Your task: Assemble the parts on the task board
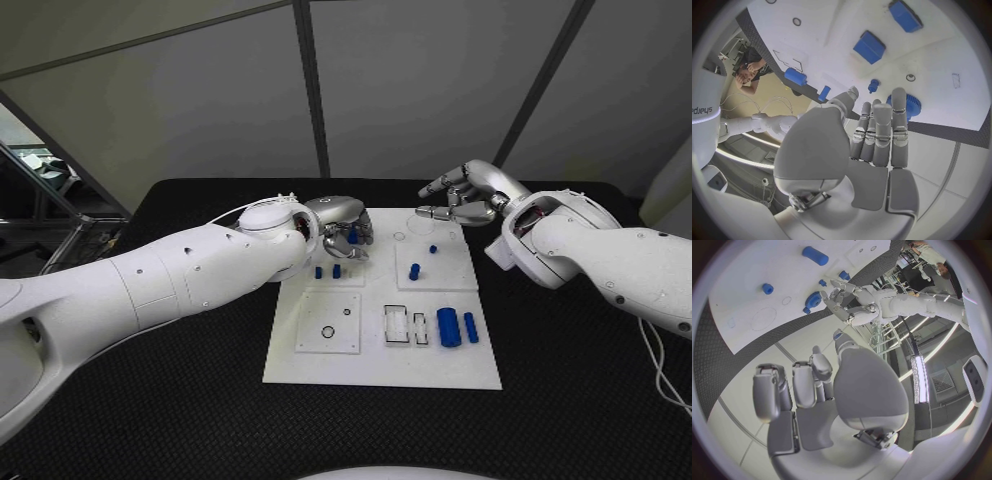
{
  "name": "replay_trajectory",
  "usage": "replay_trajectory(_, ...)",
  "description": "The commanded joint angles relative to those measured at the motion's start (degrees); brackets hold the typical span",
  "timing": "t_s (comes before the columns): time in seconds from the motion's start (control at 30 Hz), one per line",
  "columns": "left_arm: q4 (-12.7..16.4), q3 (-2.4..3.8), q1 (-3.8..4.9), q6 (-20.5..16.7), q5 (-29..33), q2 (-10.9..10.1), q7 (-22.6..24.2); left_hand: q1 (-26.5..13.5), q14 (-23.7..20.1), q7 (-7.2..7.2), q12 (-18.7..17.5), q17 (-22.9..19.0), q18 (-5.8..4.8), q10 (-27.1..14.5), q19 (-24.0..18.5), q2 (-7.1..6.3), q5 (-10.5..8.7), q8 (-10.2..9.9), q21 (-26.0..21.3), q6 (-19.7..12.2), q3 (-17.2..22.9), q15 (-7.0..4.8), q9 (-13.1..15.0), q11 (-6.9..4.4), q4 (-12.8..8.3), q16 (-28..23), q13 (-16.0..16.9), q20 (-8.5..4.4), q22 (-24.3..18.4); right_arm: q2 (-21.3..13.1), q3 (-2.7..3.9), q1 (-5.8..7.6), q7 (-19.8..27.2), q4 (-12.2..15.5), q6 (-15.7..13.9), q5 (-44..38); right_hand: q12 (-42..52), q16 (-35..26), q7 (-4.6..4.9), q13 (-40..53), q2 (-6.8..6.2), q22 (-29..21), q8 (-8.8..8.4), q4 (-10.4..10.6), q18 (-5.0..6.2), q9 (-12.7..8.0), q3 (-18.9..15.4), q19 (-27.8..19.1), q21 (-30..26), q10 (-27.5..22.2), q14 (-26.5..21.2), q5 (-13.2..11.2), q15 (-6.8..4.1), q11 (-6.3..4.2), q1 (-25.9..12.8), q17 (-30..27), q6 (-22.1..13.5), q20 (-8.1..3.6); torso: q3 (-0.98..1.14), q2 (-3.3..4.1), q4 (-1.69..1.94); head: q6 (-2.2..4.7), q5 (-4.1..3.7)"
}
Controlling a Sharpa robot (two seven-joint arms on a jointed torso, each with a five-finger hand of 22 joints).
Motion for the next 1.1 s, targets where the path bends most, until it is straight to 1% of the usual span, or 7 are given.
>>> replay_trajectory(0.03, -0.35, 0.03, -0.01, 3.71, -3.31, 0.33, -1.22, 0.49, 0.58, -0.01, -0.29, 0.77, 0.02, 0.4, 0.52, 0.18, -0.22, 0.06, 0.35, 0.38, -0.39, -0.1, -0.35, -0.13, -0.04, 1.09, -0.36, -0.05, 0.32, 0.13, 0.03, 0.11, 0.63, 0.11, -0.56, 0.17, -0.38, -0.2, 0.17, -0.05, 0.16, 9.33, -0.08, -0.32, 0.76, -0.03, -0.06, 2.41, -0.29, -0.45, 2.12, 0.06, -0.46, -0.06, -0.19, -0.05, 0.37, -0.31, -0.05, -0.04, 0.1, -0.14, -0.05)
replay_trajectory(0.23, -1.13, 0.03, -0.1, 4.38, -4.33, 0.99, -1.61, 0.85, 1.08, 0.04, -0.35, 2.08, 0.0, 0.64, 0.67, 0.54, -0.2, 0.06, 0.83, 0.6, -0.4, -0.07, -0.98, -0.12, -0.1, 2.9, -0.99, -0.05, 0.91, 0.21, 0.03, 0.1, 0.63, 0.05, -0.5, 0.17, -0.38, -0.2, 0.17, -0.05, 0.16, 9.33, -0.08, -0.32, 0.76, -0.03, -0.06, 2.41, -0.29, -0.45, 2.12, 0.06, -0.46, -0.06, -0.19, -0.05, 0.37, -0.31, -0.04, -0.06, 0.07, -0.16, -0.05)
replay_trajectory(0.43, -1.82, 0.04, -0.12, 4.25, -4.7, 1.39, -1.92, 1.82, 1.71, 0.18, -0.24, 3.45, -0.05, 1.41, 0.91, 1.45, -0.15, 0.14, 1.57, 1.03, 0.33, 0.12, -1.74, -0.08, -0.42, 4.94, -1.75, 0.03, 1.78, 0.13, 0.03, 0.1, 0.55, 0.14, -0.45, 0.17, -0.38, -0.2, 0.17, -0.05, 0.16, 9.33, -0.08, -0.32, 0.76, -0.03, -0.06, 2.41, -0.29, -0.45, 2.12, 0.06, -0.46, -0.06, -0.19, -0.05, 0.37, -0.31, -0.01, 0.01, 0.08, -0.09, -0.08)
replay_trajectory(0.63, -2.46, 0.05, -0.13, 4.4, -4.79, 1.78, -2.22, 2.43, 1.49, 0.31, -0.34, 3.38, -0.05, 1.76, 0.81, 1.93, -0.16, 0.2, 2.08, 1.38, 0.95, 0.19, -2.37, -0.03, -0.75, 5.45, -2.48, 0.08, 2.5, 0.14, 0.03, 0.1, 0.49, 0.16, -0.37, 0.17, -0.32, -0.17, 0.17, 0.0, 0.18, 9.42, -0.08, -0.34, 0.73, -0.03, -0.05, 2.47, -0.22, -0.44, 2.13, 0.06, -0.46, -0.07, -0.19, 0.02, 0.39, -0.31, -0.01, -0.01, 0.13, -0.26, -0.1)
replay_trajectory(0.73, -2.77, 0.06, -0.13, 4.5, -4.8, 2.0, -2.29, 2.68, 1.59, 0.37, -0.41, 3.69, -0.05, 1.98, 0.74, 2.29, -0.16, 0.22, 2.43, 1.53, 1.33, 0.22, -2.77, 0.0, -0.91, 6.07, -2.94, 0.11, 2.97, 0.18, 0.03, 0.1, 0.48, 0.16, -0.34, 0.17, -0.32, -0.17, 0.17, 0.0, 0.18, 9.42, -0.08, -0.34, 0.73, -0.03, -0.05, 2.47, -0.22, -0.44, 2.13, 0.06, -0.46, -0.07, -0.19, 0.02, 0.39, -0.31, 0.02, -0.04, 0.04, -0.39, -0.02)
replay_trajectory(0.93, -3.25, 0.07, -0.13, 4.61, -4.81, 2.23, -2.47, 3.43, 1.73, 0.51, -0.53, 3.97, -0.17, 2.34, 1.02, 2.87, -0.13, 0.23, 3.91, 1.75, 2.12, 0.24, -3.43, 0.04, -1.53, 6.91, -3.72, 0.13, 4.16, 0.2, 0.03, 0.1, 0.45, 0.17, -0.27, 0.17, -0.32, -0.17, 0.17, 0.0, 0.18, 9.42, -0.08, -0.34, 0.73, -0.03, -0.05, 2.47, -0.22, -0.44, 2.13, 0.06, -0.46, -0.07, -0.19, 0.02, 0.39, -0.31, 0.0, -0.03, 0.03, -0.47, -0.11)
replay_trajectory(1.1, -3.56, 0.07, -0.13, 4.8, -4.82, 2.19, -2.64, 3.74, 1.75, 0.59, -0.6, 3.95, -0.24, 2.47, 1.15, 2.97, -0.08, 0.2, 4.7, 1.79, 2.46, 0.28, -3.8, 0.12, -1.92, 7.21, -4.14, 0.16, 4.8, 0.19, 0.03, 0.1, 0.4, 0.15, -0.21, 0.17, -0.21, -0.14, 0.16, 0.1, 0.19, 9.53, -0.08, -0.35, 0.7, -0.02, -0.05, 2.54, -0.12, -0.39, 2.14, 0.06, -0.46, -0.07, -0.2, 0.08, 0.42, -0.31, 0.0, -0.1, 0.12, -0.58, -0.29)
